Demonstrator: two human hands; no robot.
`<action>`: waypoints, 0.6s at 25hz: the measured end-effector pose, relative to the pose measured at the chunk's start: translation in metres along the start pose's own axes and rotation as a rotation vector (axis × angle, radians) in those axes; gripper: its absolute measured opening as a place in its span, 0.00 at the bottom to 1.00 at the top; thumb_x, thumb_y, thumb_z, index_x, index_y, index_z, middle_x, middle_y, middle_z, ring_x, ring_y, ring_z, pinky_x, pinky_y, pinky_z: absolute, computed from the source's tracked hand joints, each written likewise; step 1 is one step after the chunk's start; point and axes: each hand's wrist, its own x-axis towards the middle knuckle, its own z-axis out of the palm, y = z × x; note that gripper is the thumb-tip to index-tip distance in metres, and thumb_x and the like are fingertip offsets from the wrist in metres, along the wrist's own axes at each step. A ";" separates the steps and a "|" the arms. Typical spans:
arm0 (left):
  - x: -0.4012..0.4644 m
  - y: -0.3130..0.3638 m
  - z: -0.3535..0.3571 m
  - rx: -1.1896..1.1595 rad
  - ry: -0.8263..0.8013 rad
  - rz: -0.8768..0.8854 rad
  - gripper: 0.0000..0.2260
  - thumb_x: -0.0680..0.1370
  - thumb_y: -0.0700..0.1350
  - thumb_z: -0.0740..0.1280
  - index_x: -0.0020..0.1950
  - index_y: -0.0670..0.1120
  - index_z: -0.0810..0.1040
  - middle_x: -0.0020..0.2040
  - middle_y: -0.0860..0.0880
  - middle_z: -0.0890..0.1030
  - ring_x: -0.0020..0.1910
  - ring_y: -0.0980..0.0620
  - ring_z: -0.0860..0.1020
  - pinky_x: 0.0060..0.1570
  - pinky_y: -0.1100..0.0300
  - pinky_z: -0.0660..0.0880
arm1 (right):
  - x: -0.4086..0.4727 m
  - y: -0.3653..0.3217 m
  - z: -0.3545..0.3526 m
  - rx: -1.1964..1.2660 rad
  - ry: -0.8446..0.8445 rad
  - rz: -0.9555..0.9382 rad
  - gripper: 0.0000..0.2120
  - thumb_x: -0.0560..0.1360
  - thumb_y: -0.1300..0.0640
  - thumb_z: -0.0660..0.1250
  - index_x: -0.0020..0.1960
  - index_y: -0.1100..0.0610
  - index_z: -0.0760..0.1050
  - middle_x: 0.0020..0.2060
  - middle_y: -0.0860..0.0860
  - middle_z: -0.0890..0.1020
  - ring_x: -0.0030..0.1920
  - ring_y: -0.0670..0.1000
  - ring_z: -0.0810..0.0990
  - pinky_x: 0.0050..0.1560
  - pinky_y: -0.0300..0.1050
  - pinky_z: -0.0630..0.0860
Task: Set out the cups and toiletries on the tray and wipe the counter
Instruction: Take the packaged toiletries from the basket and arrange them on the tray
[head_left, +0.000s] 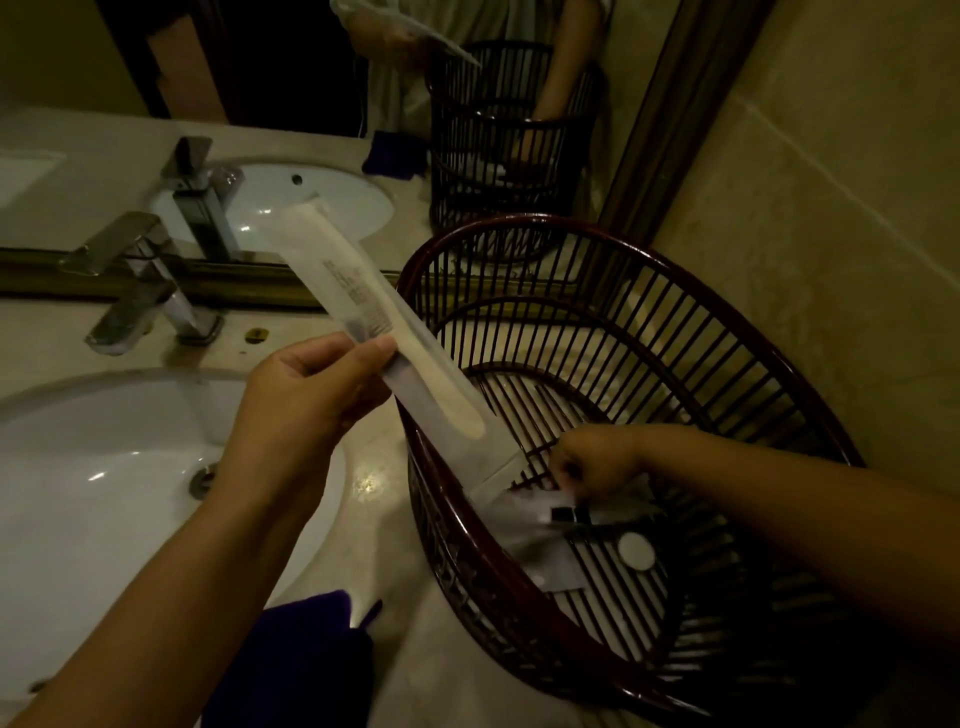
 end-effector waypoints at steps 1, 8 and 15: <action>-0.001 0.001 0.000 0.000 0.001 -0.002 0.07 0.65 0.50 0.69 0.40 0.51 0.83 0.40 0.54 0.85 0.46 0.53 0.83 0.45 0.59 0.79 | -0.006 0.001 -0.013 0.074 0.068 0.014 0.10 0.73 0.63 0.65 0.37 0.49 0.71 0.38 0.47 0.75 0.44 0.49 0.75 0.49 0.44 0.74; 0.005 0.010 0.003 -0.005 0.020 -0.033 0.04 0.70 0.44 0.69 0.42 0.47 0.82 0.39 0.52 0.86 0.43 0.52 0.83 0.40 0.63 0.81 | -0.069 -0.010 -0.067 0.872 0.602 -0.094 0.07 0.71 0.66 0.67 0.43 0.54 0.79 0.30 0.45 0.77 0.31 0.42 0.76 0.32 0.35 0.73; 0.018 0.036 0.026 0.145 -0.078 -0.015 0.04 0.73 0.42 0.69 0.41 0.43 0.83 0.33 0.49 0.85 0.35 0.53 0.82 0.36 0.65 0.79 | -0.104 -0.086 -0.080 1.247 0.722 -0.549 0.10 0.62 0.63 0.69 0.42 0.54 0.79 0.29 0.47 0.82 0.31 0.40 0.80 0.30 0.31 0.75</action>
